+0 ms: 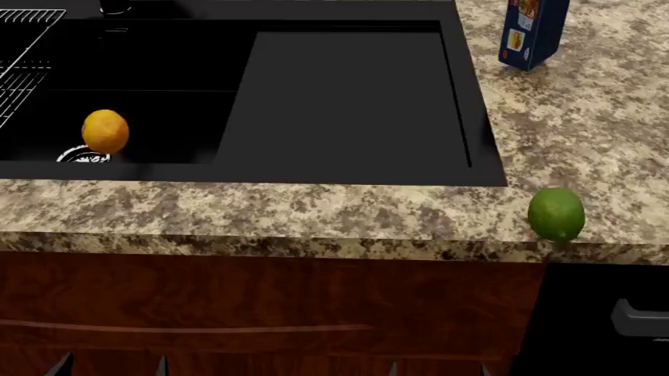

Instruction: Pick the lime from the counter and place it in the sink

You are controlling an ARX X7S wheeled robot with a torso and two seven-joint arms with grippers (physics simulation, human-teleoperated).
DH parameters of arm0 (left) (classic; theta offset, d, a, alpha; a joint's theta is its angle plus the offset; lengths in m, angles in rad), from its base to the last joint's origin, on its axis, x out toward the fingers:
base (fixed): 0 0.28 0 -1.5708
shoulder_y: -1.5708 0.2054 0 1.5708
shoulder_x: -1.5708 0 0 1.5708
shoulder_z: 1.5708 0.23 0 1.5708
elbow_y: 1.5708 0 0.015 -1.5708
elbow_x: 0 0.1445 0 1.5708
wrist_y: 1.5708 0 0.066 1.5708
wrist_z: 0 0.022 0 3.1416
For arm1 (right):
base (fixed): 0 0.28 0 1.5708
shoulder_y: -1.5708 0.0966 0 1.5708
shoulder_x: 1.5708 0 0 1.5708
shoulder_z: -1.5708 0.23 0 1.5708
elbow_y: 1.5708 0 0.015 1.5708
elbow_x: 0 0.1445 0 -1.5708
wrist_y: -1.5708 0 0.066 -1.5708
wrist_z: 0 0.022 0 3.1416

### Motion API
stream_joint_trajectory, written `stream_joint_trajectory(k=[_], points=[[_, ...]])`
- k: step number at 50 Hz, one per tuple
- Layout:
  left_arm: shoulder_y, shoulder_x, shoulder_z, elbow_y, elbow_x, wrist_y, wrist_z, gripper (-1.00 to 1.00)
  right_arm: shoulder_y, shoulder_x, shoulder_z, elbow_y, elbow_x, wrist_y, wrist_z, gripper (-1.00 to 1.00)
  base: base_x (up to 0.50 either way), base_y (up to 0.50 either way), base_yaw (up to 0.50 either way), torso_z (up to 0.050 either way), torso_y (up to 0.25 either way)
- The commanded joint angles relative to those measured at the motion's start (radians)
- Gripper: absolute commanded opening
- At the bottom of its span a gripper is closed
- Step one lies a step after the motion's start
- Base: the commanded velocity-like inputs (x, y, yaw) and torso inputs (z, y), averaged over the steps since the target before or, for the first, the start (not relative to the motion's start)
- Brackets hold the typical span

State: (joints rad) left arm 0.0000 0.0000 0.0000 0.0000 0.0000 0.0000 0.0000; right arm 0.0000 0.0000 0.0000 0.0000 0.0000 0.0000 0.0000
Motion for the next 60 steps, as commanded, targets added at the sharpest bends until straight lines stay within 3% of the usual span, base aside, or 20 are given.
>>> stream_joint_trajectory(k=[1,16,43,53,60], points=[[0.0,-0.012,0.0,0.017,-0.011,-0.016,-0.014,1.0,0.0,0.009,-0.013,0.0,0.009,0.0,0.013,1.0,0.0,0.0,0.0,0.0,0.0],[-0.009,-0.06,0.066,0.001,-0.046,0.003,-0.059,1.0,-0.018,0.049,-0.06,-0.047,0.063,-0.012,0.058,1.0,0.0,0.0,0.0,0.0,0.0],[-0.003,-0.112,0.101,0.161,-0.036,-0.022,-0.118,1.0,-0.039,0.113,-0.118,-0.267,0.055,0.02,0.096,1.0,0.0,0.0,0.0,0.0,0.0],[-0.018,-0.132,0.111,0.221,-0.013,-0.08,-0.145,1.0,-0.024,0.139,-0.126,-0.352,0.049,0.066,0.108,1.0,0.0,0.0,0.0,0.0,0.0],[-0.069,-0.149,0.102,0.296,-0.003,-0.274,-0.162,1.0,-0.009,0.165,-0.114,-0.448,0.061,0.196,0.117,1.0,0.0,0.0,0.0,0.0,0.0]])
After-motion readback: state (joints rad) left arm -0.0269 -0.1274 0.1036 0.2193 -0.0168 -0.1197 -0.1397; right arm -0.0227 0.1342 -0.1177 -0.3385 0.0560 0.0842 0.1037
